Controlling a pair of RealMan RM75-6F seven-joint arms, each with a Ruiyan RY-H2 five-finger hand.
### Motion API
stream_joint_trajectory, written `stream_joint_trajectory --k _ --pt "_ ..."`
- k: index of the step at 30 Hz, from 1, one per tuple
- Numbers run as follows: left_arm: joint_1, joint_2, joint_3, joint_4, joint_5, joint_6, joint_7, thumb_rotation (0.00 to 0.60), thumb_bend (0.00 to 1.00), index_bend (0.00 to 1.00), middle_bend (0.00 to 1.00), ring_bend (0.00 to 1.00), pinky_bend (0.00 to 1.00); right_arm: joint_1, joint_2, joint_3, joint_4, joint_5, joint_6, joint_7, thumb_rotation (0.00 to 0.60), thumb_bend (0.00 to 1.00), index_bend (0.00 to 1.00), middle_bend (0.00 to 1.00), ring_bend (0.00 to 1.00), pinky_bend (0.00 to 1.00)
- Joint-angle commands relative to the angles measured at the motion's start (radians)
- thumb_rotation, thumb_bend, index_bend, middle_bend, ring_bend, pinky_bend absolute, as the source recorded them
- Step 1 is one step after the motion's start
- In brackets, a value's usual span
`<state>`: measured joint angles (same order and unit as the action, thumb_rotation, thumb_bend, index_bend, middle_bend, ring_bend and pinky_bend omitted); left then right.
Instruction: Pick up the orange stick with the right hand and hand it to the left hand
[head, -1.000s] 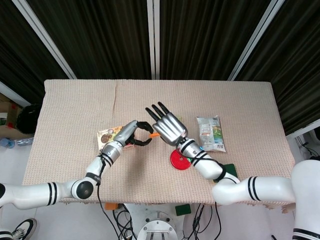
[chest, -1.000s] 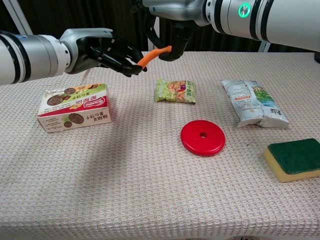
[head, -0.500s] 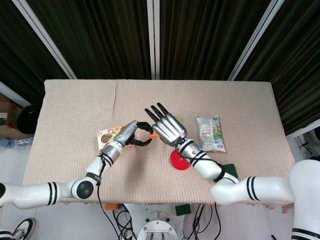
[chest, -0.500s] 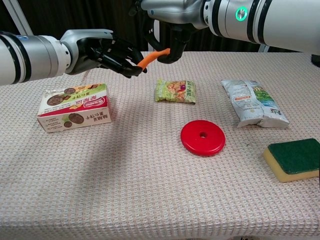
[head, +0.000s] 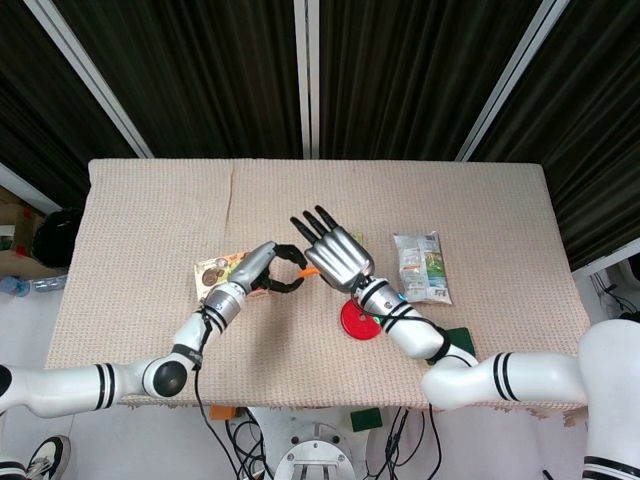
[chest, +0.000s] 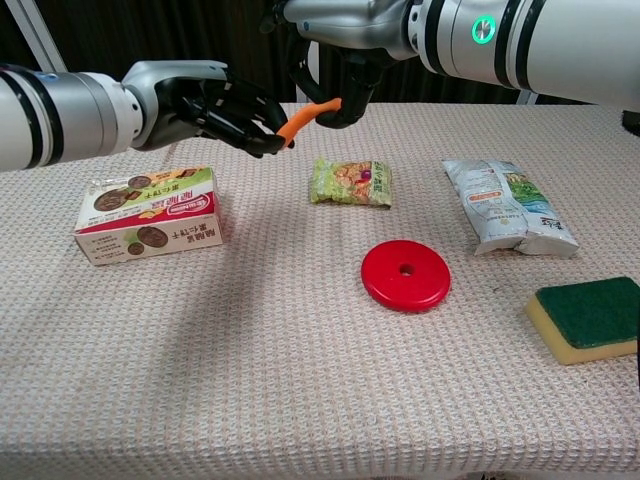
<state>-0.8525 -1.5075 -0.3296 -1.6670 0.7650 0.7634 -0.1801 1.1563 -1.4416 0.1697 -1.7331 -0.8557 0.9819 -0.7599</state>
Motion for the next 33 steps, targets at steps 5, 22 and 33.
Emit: stream_joint_trajectory --k 5,22,33 --pt "-0.002 -0.002 0.002 0.001 0.000 -0.001 0.002 0.600 0.32 0.52 0.37 0.32 0.23 -0.001 -0.001 -0.002 0.002 0.001 0.000 0.001 0.600 0.34 0.69 0.00 0.00 0.00" --pt "-0.003 -0.002 0.005 0.004 -0.004 -0.003 0.002 0.600 0.37 0.55 0.38 0.32 0.23 -0.007 0.002 -0.004 0.001 -0.005 0.003 0.008 0.600 0.34 0.69 0.00 0.00 0.00" --pt "-0.001 0.006 0.006 0.000 -0.003 -0.007 0.001 0.600 0.40 0.56 0.38 0.32 0.23 -0.018 0.024 -0.003 -0.018 -0.013 0.014 0.012 0.600 0.35 0.69 0.00 0.00 0.00"
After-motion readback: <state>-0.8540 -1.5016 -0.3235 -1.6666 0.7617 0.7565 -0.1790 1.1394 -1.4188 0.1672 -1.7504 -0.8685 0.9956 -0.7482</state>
